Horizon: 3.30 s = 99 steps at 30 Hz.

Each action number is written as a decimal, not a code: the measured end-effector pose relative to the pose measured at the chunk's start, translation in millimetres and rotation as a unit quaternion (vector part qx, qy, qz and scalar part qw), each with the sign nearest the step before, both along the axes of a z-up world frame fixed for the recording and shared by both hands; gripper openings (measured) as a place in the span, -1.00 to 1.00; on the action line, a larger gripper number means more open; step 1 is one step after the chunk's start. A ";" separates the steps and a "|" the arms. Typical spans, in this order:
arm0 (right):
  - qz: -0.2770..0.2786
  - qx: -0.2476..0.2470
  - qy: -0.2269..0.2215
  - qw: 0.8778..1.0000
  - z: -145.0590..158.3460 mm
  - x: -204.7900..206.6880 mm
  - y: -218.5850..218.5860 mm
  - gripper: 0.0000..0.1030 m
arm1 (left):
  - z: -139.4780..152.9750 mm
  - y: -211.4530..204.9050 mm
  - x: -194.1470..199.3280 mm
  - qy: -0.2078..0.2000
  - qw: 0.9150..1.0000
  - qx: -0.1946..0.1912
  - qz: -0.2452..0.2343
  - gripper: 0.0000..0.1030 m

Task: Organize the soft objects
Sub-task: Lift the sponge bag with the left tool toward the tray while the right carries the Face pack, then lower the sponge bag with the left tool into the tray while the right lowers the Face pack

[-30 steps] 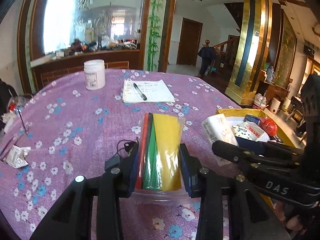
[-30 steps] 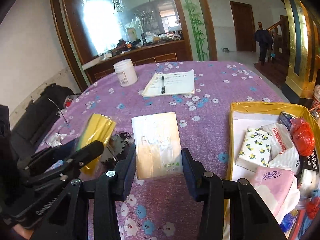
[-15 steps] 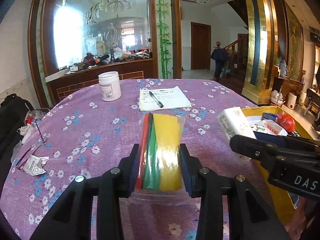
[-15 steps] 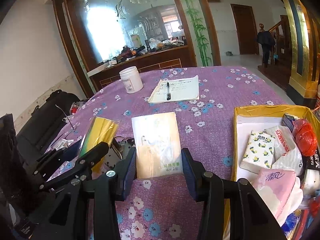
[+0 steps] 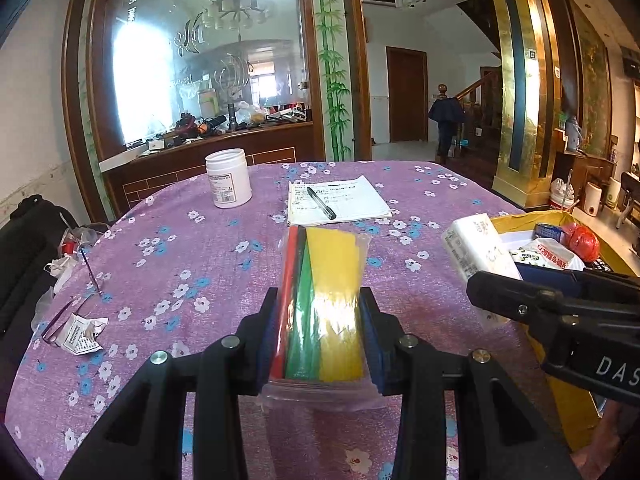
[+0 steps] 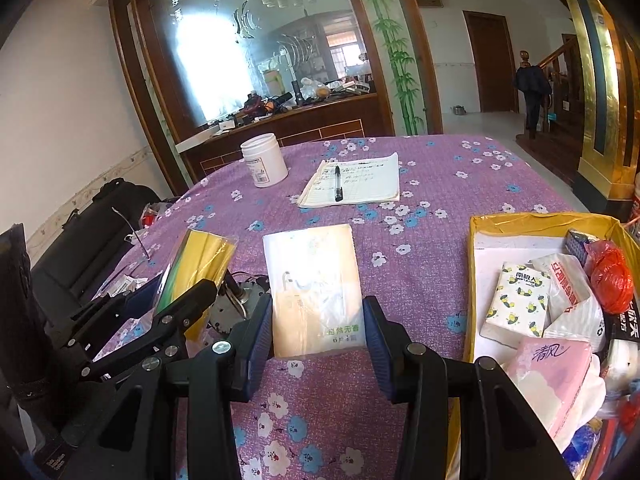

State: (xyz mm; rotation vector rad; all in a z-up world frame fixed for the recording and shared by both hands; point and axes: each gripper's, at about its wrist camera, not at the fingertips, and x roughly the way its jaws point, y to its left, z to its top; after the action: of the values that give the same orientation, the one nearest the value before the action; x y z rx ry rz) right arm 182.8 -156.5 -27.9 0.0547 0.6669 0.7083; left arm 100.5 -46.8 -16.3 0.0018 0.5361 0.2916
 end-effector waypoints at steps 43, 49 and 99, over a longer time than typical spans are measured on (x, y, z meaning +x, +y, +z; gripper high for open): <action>-0.151 0.070 0.000 0.986 17.2 -25.1 -155.1 -0.07 | 15.7 -72.4 -7.6 0.002 0.986 -0.052 -0.156 -0.29; -0.182 0.081 0.006 0.980 15.4 -23.2 -196.7 -0.07 | 28.0 -118.0 4.1 0.011 0.977 -0.073 -0.200 -0.29; -0.245 -0.016 0.052 0.968 -33.5 1.1 -237.3 -0.03 | -25.5 -222.8 41.3 0.032 0.965 -0.026 -0.260 -0.29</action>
State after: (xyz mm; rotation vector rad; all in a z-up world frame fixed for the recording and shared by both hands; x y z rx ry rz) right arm 183.9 -393.8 -61.3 0.2207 0.7282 0.2180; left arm 141.8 -269.6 -41.8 0.0992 0.5869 -0.2373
